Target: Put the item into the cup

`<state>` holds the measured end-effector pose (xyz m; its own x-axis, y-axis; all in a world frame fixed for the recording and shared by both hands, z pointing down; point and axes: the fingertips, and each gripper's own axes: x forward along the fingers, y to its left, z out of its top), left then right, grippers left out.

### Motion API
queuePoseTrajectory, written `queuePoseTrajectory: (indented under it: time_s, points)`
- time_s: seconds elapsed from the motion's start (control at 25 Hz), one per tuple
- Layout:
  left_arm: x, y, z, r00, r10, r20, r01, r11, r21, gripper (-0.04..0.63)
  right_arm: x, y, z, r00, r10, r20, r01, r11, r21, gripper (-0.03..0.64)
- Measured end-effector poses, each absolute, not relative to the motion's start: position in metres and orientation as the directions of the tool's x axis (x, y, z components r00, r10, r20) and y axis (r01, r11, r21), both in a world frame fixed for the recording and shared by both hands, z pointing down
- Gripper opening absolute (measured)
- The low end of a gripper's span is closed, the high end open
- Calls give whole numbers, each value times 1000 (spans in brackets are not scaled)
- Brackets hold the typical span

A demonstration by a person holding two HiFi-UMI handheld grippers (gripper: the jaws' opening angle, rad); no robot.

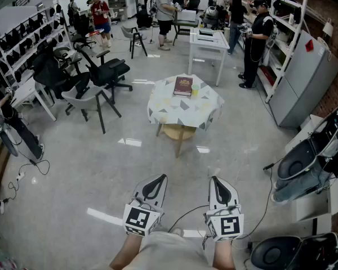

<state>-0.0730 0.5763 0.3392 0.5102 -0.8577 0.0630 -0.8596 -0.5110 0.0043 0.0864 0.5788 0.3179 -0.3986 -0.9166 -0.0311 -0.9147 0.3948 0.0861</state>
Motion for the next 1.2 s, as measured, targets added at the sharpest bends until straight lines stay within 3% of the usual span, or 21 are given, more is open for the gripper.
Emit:
queuePoseTrajectory:
  time_s: [0.68, 1.2]
  points:
    - [-58, 551, 340, 515, -855, 57, -856, -516, -3, 12, 83, 548, 324, -430, -902, -24, -901, 427, 80, 3]
    - [-73, 445, 340, 551, -833, 42, -834, -552, -12, 12, 67, 450, 329, -393, -920, 13, -914, 392, 101, 3]
